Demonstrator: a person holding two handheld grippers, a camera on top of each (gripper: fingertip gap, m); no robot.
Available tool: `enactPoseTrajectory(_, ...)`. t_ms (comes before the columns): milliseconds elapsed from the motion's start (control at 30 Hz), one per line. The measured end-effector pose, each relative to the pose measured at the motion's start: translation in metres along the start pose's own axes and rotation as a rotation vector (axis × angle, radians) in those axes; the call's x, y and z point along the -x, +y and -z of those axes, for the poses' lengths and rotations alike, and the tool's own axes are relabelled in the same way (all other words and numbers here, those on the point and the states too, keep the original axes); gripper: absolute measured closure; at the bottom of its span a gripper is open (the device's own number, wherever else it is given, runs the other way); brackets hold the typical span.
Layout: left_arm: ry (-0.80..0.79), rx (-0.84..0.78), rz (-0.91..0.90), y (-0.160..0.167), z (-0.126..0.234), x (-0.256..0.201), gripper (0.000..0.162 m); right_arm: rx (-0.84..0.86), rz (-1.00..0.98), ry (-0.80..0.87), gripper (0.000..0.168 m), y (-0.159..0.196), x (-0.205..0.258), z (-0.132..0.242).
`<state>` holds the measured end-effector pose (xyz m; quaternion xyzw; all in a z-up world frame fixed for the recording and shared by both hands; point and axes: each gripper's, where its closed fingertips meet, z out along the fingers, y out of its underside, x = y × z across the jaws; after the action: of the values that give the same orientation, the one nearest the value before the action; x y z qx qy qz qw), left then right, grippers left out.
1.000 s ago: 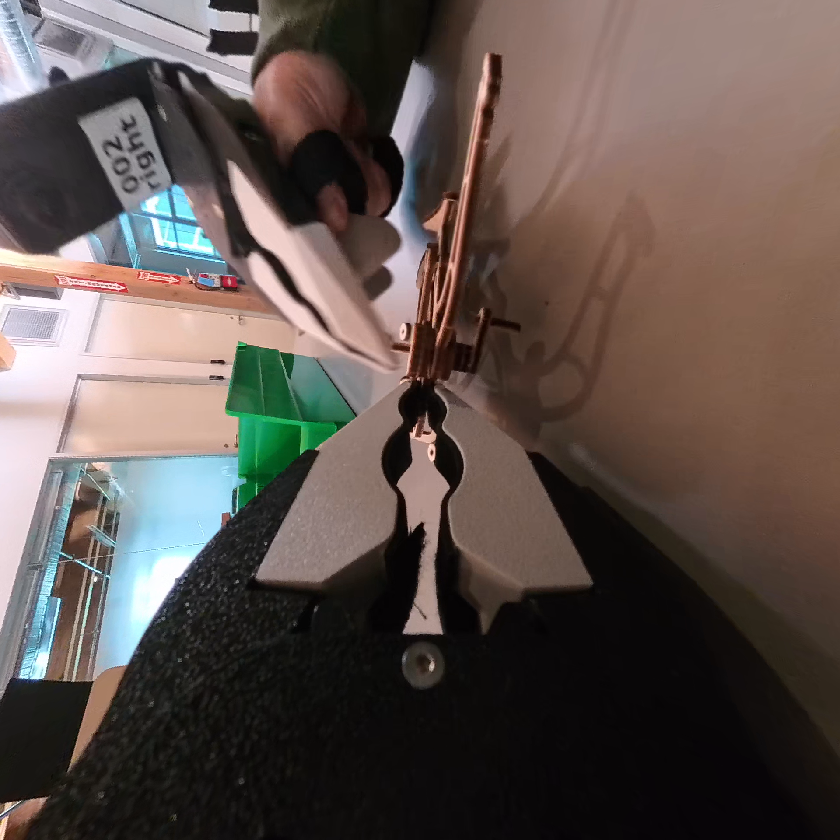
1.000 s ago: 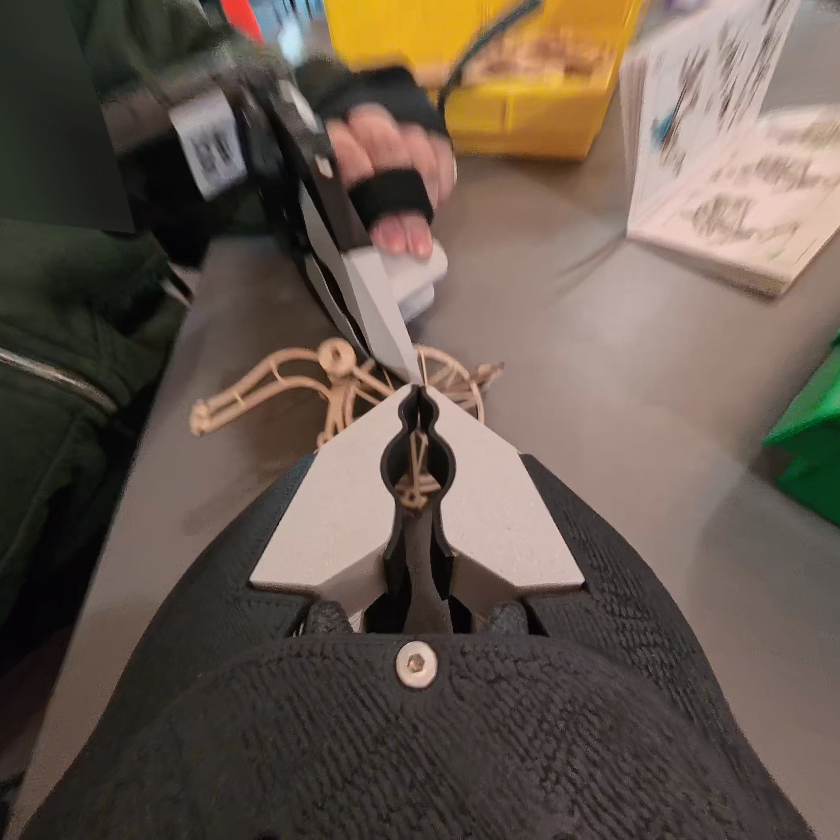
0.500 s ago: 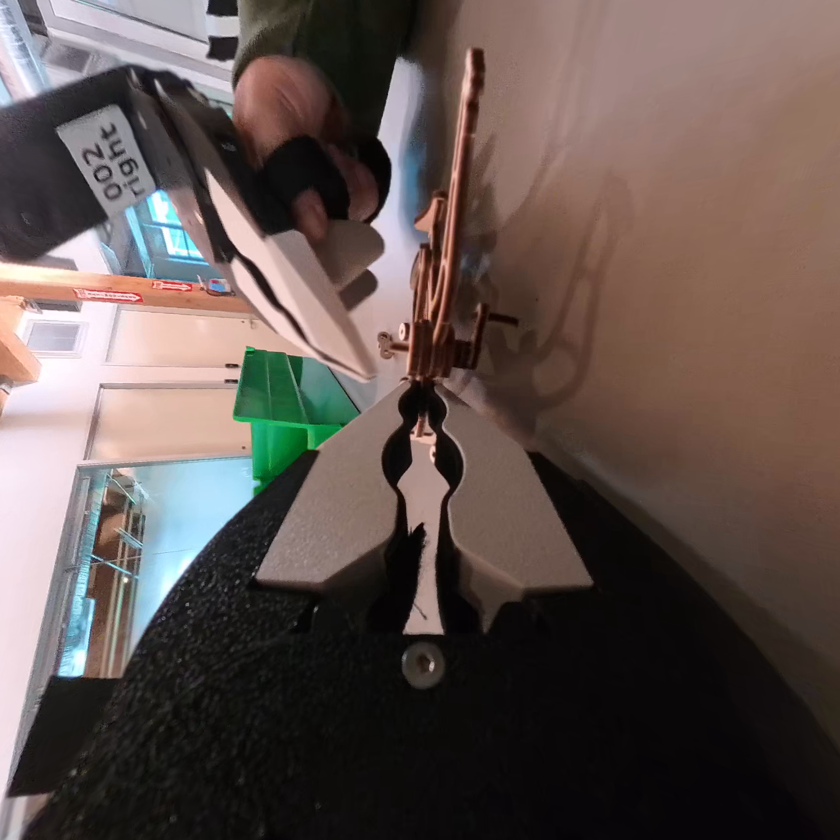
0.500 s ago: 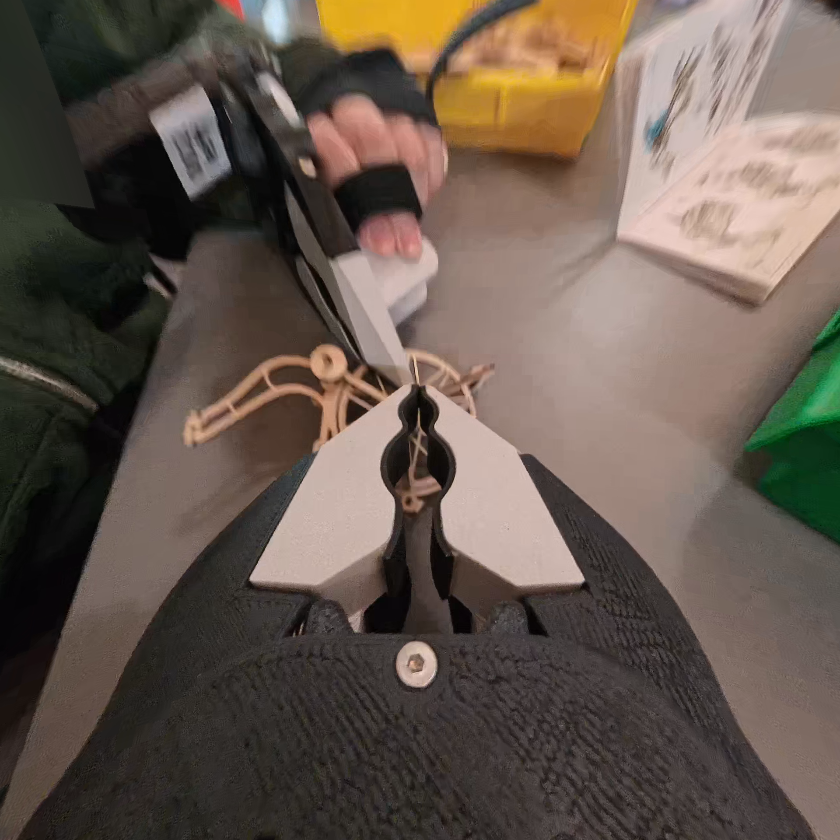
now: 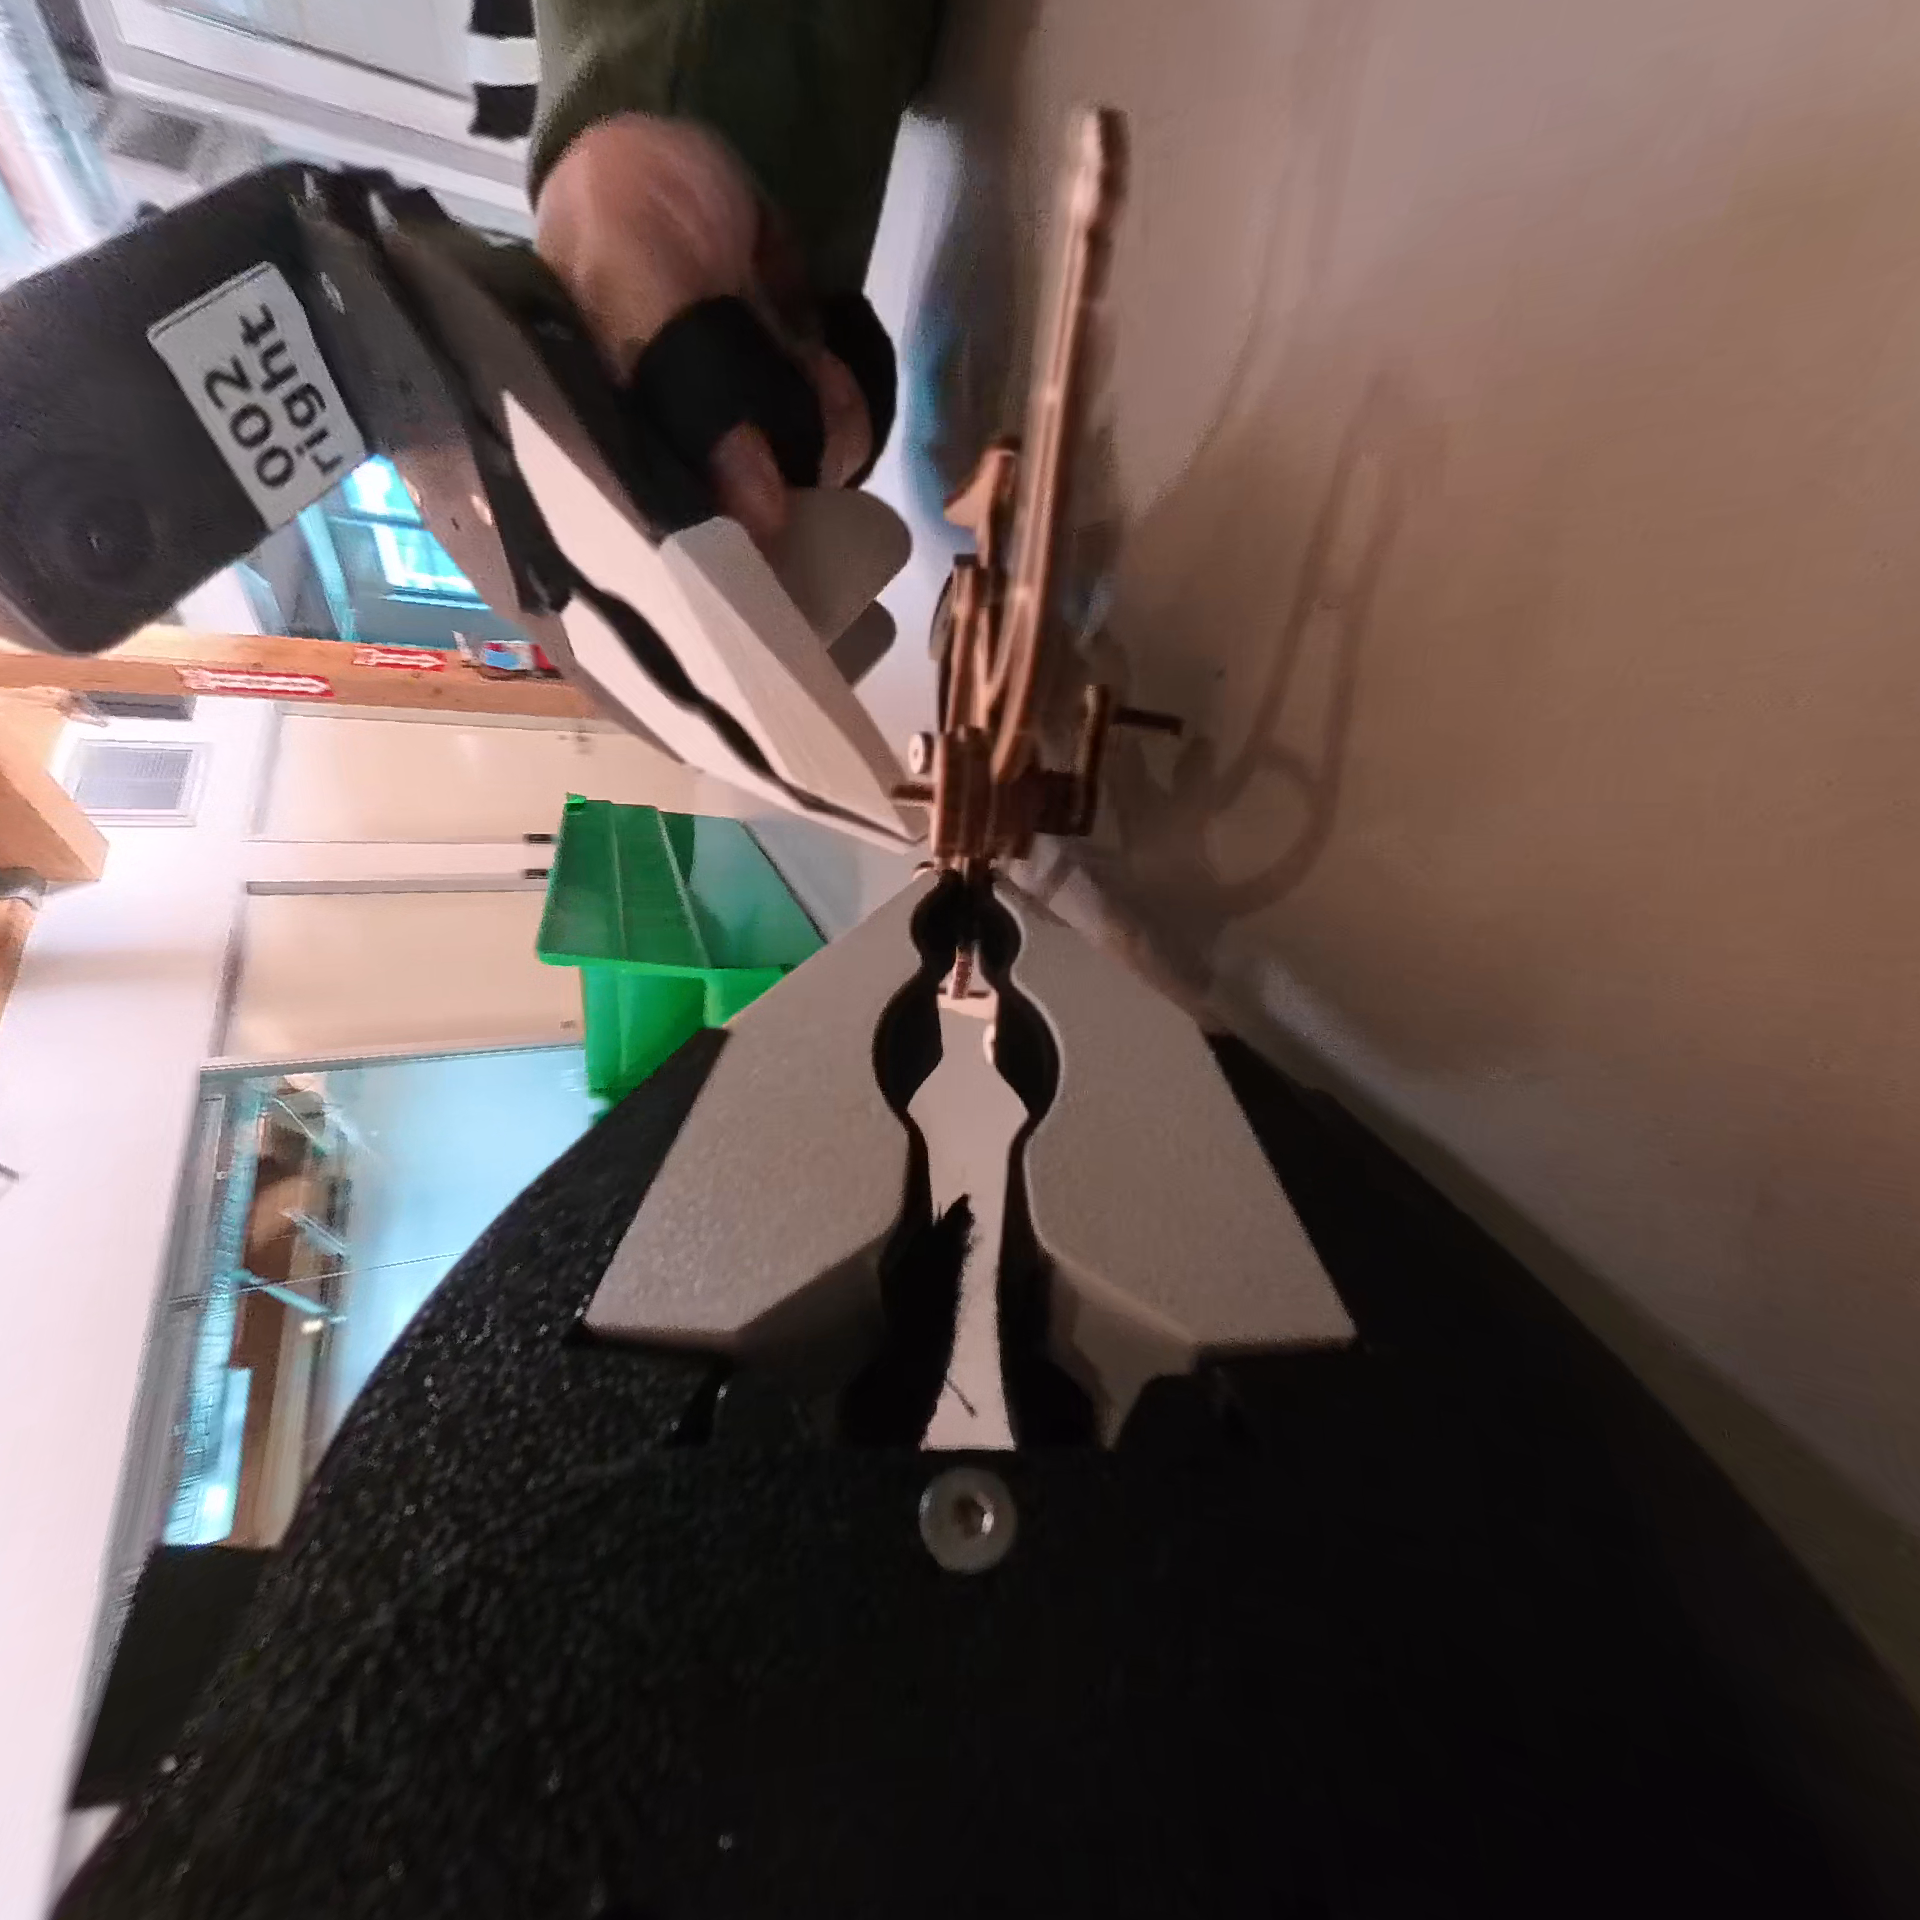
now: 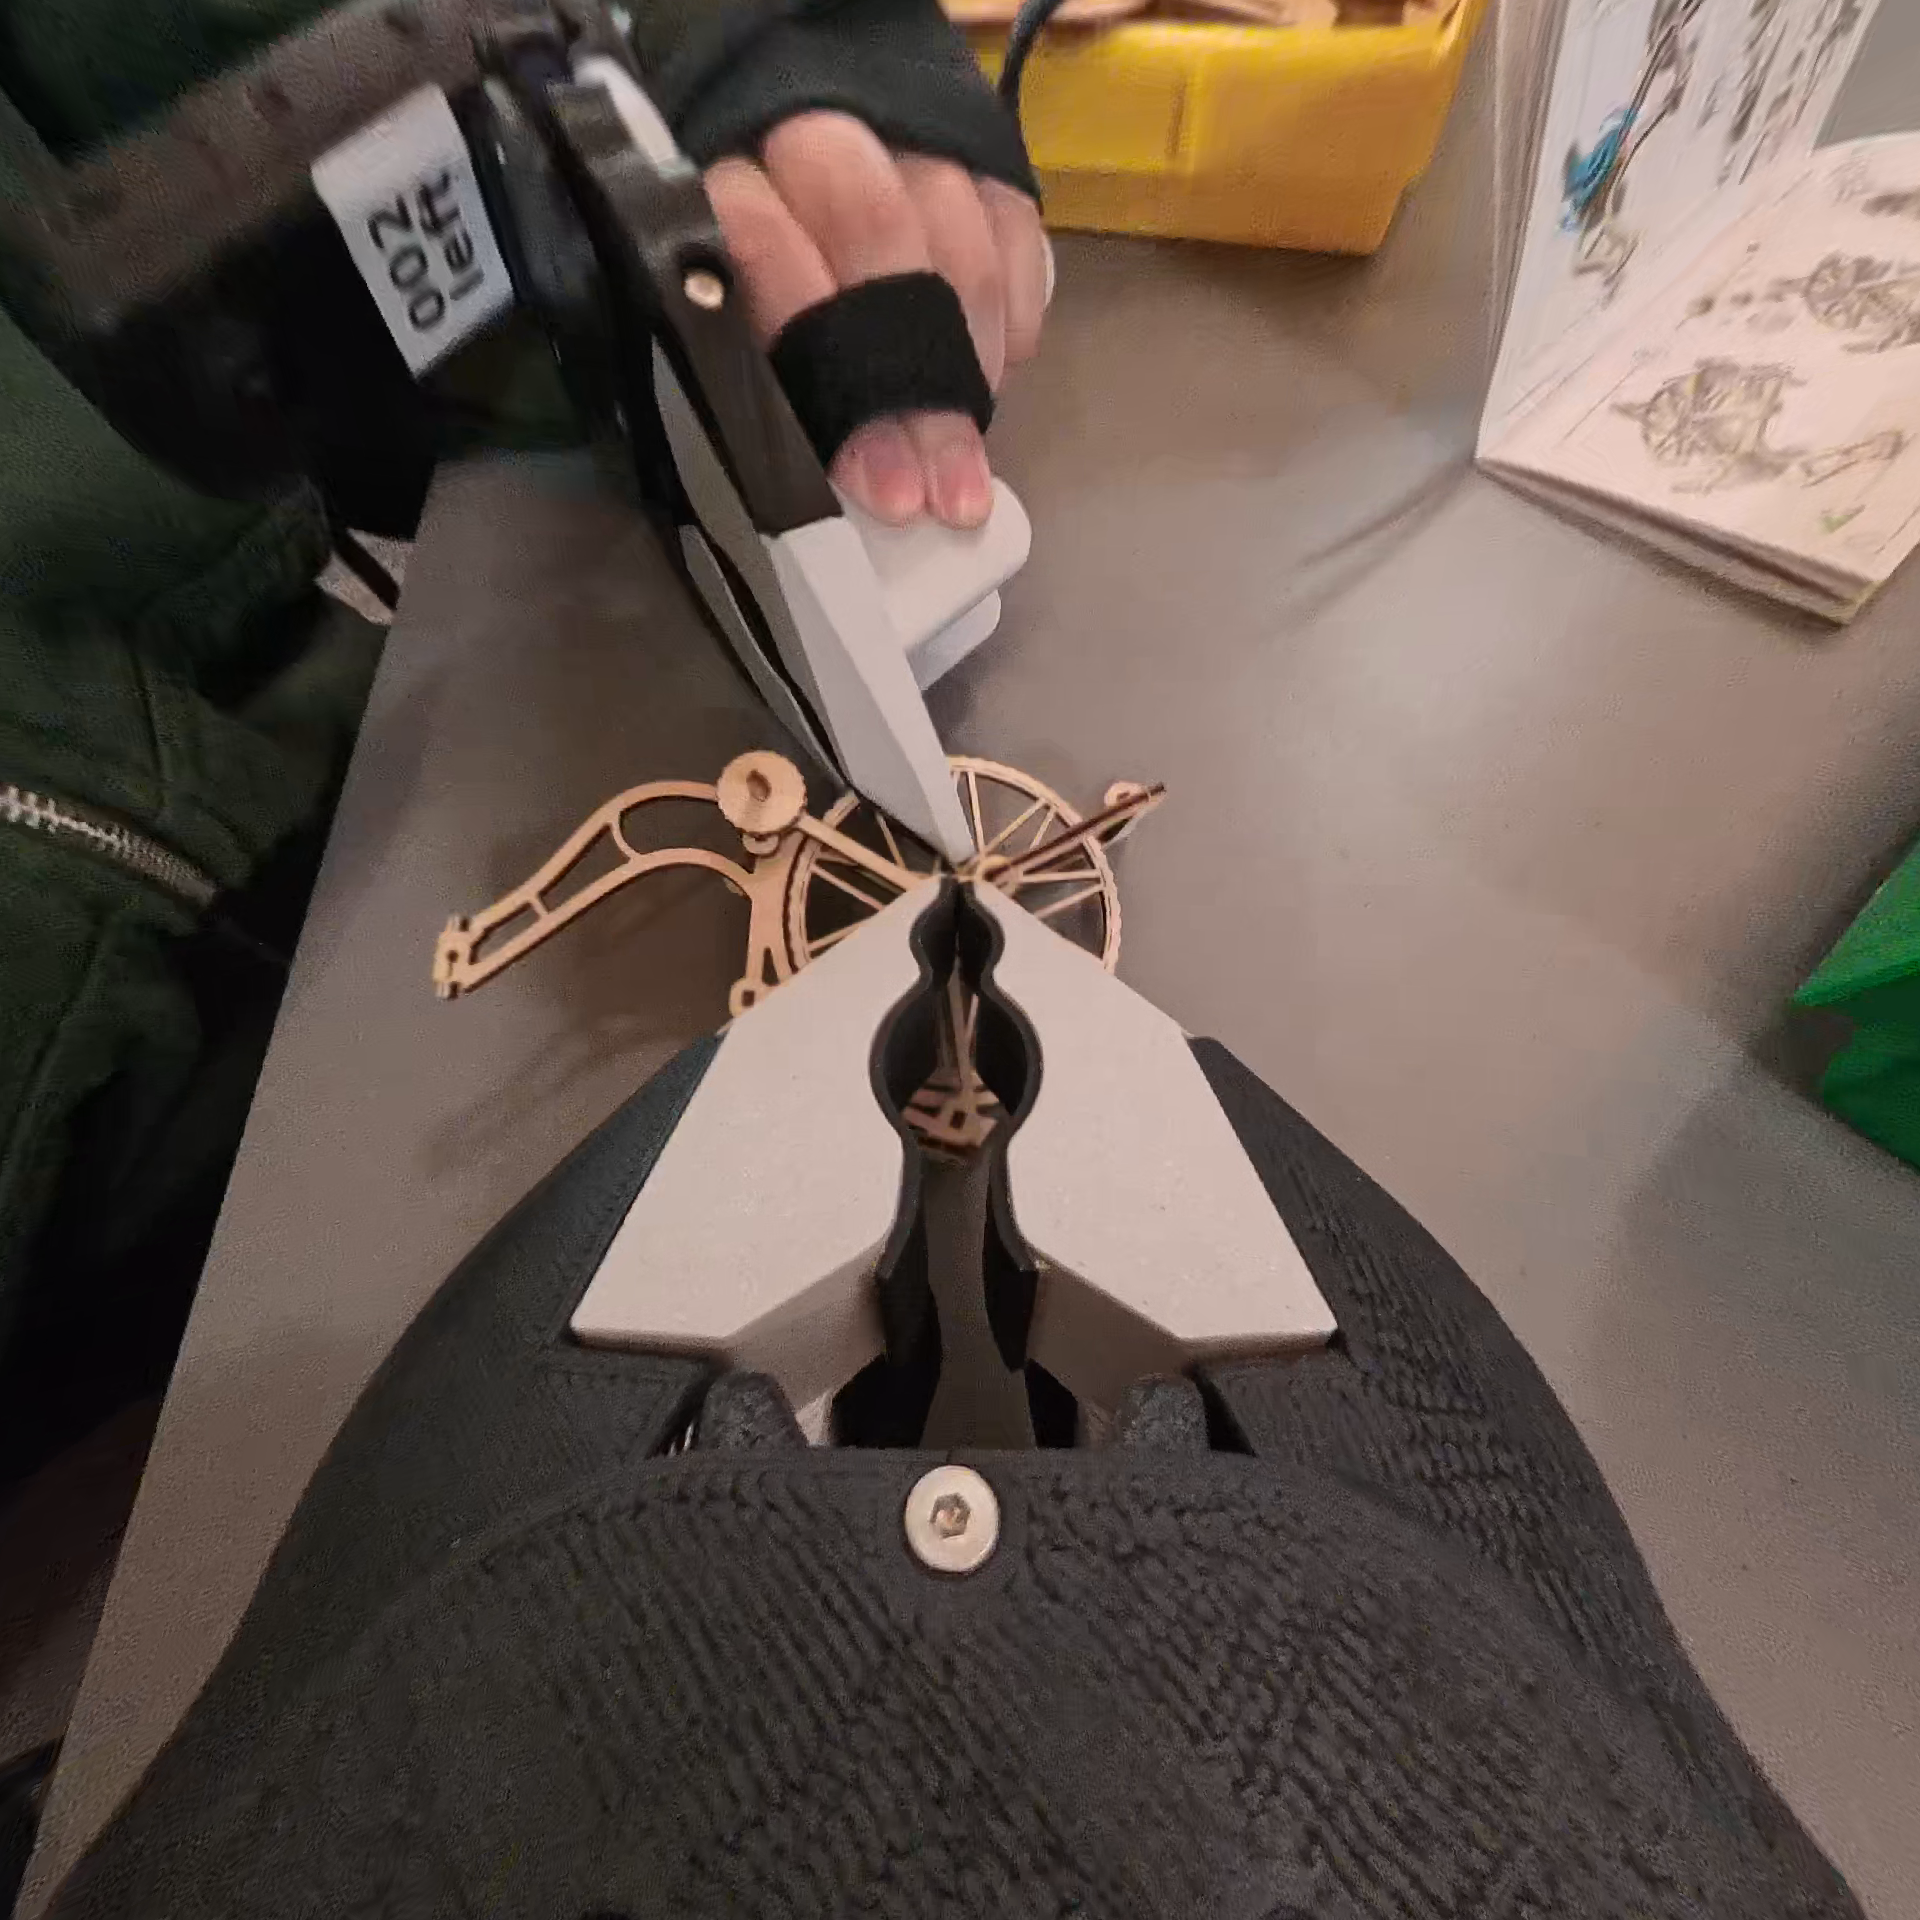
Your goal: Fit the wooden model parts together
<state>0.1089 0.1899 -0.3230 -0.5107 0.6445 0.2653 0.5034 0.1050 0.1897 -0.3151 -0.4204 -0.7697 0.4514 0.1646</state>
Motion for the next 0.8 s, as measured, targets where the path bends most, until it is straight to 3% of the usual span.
enactPoseTrajectory(33,-0.005,0.008,-0.011,0.0,0.0,0.001,0.162,-0.016,0.015,0.019,0.168,-0.004,-0.002,0.002)
enactPoseTrajectory(200,-0.012,0.02,0.019,0.003,0.0,0.004,0.161,-0.025,0.024,0.049,0.168,-0.004,-0.01,0.006)
enactPoseTrajectory(300,-0.044,0.038,0.092,0.011,0.001,0.014,0.161,-0.262,0.07,0.107,0.168,-0.037,-0.021,0.041)
enactPoseTrajectory(433,-0.069,-0.001,0.314,0.017,0.004,0.03,0.162,-0.553,0.168,0.144,0.097,-0.067,-0.022,0.093)
enactPoseTrajectory(533,-0.074,-0.092,0.537,0.018,0.011,0.045,0.162,-0.467,0.32,0.146,0.086,-0.056,-0.01,0.09)
enactPoseTrajectory(633,-0.045,-0.192,0.641,0.011,0.016,0.05,0.162,-0.307,0.456,0.157,0.087,-0.043,0.002,0.063)
enactPoseTrajectory(800,-0.013,-0.259,0.645,-0.001,0.019,0.048,0.162,-0.2,0.591,0.161,0.112,-0.036,0.017,0.032)
